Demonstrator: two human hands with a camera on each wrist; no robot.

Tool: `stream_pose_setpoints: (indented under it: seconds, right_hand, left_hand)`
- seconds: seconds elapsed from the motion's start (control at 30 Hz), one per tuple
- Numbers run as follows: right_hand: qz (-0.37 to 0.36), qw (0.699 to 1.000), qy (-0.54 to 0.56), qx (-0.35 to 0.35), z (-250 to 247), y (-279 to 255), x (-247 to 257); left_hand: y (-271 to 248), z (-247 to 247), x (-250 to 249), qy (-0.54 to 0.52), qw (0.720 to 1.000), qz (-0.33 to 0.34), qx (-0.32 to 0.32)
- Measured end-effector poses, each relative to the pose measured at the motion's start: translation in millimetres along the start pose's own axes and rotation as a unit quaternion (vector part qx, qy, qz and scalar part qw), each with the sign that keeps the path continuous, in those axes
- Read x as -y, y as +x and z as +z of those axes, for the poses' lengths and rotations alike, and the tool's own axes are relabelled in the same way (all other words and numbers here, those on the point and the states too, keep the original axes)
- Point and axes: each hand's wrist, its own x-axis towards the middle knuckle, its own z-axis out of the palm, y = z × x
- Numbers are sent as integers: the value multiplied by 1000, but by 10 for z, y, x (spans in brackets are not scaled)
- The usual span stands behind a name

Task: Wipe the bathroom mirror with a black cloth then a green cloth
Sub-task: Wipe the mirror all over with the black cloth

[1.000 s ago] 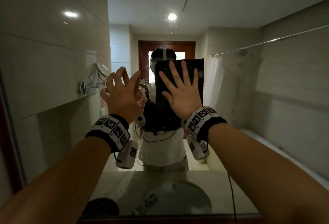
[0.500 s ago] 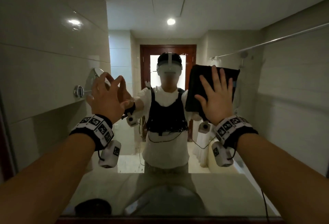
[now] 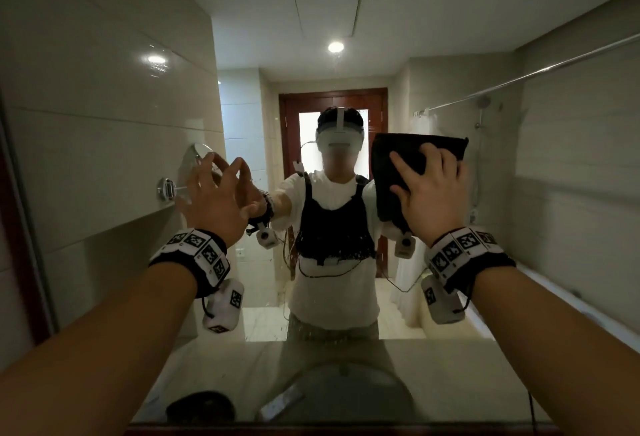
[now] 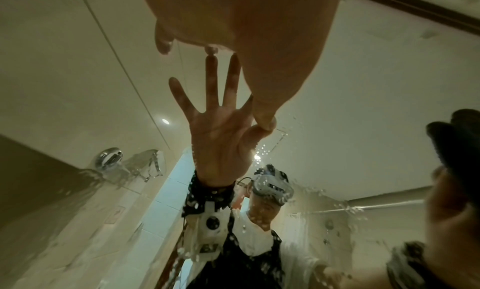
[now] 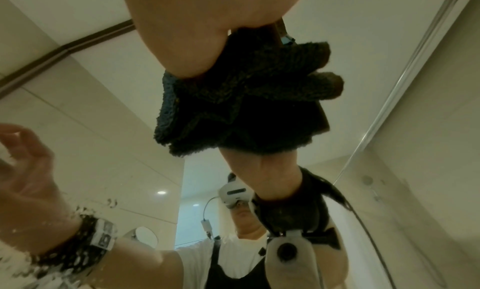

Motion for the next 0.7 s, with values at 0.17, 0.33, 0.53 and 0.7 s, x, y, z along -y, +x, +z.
stream_pose_setpoints:
  seconds: [0.17, 0.33, 0.53, 0.7]
  right_hand:
    - [9, 998, -47, 47, -139, 55, 98]
    - [29, 989, -63, 129, -237, 130, 288]
    - [86, 982, -84, 147, -200, -8, 434]
    - [168, 966, -37, 193, -133, 2, 457]
  left_hand:
    - [-10, -19, 47, -21, 999, 24, 14]
    - [23, -15, 109, -41, 998, 41, 24]
    - [48, 6, 155, -44, 997, 53, 23]
    - [109, -79, 254, -44, 995, 82, 20]
